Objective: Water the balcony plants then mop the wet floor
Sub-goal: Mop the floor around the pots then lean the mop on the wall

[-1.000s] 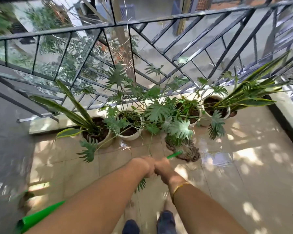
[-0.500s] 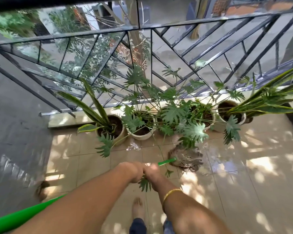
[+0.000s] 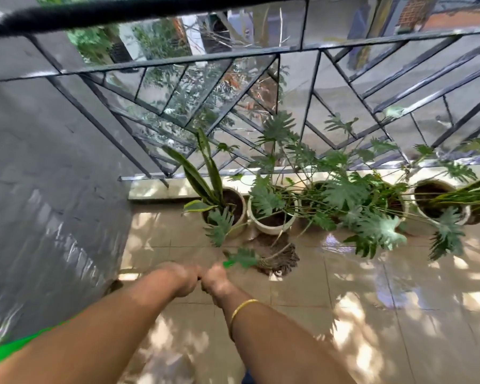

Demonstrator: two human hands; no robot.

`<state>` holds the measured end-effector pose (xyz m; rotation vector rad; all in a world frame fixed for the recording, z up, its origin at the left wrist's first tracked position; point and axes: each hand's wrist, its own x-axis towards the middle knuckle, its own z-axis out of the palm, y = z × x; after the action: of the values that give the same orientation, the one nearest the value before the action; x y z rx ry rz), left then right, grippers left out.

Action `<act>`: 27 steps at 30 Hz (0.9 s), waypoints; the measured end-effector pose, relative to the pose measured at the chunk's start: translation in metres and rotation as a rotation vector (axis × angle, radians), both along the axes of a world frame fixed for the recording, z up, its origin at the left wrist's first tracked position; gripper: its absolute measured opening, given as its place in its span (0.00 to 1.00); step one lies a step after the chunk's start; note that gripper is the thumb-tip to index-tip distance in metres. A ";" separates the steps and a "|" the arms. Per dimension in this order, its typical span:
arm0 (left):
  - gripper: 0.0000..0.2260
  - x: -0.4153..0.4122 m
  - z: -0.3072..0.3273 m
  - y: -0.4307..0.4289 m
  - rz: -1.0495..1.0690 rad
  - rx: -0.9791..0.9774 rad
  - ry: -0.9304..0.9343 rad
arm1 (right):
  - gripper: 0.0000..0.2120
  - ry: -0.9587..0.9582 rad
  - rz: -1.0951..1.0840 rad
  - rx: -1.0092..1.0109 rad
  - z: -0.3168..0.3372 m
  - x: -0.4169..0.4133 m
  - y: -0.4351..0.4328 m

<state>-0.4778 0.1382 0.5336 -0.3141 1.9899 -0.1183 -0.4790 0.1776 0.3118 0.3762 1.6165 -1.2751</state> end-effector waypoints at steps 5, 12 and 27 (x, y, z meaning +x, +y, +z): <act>0.20 0.007 0.009 -0.032 0.033 -0.037 0.000 | 0.09 0.043 0.176 -0.044 0.009 0.007 -0.041; 0.22 -0.008 -0.009 -0.041 -0.071 0.053 -0.010 | 0.14 0.055 0.083 -0.027 0.005 -0.006 -0.030; 0.17 -0.028 -0.035 0.020 -0.220 0.171 0.059 | 0.13 0.108 -0.114 0.135 -0.014 -0.020 0.066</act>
<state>-0.5058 0.1580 0.4986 0.0115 2.0734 -0.0787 -0.4988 0.2434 0.2981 0.4963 1.7995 -1.2938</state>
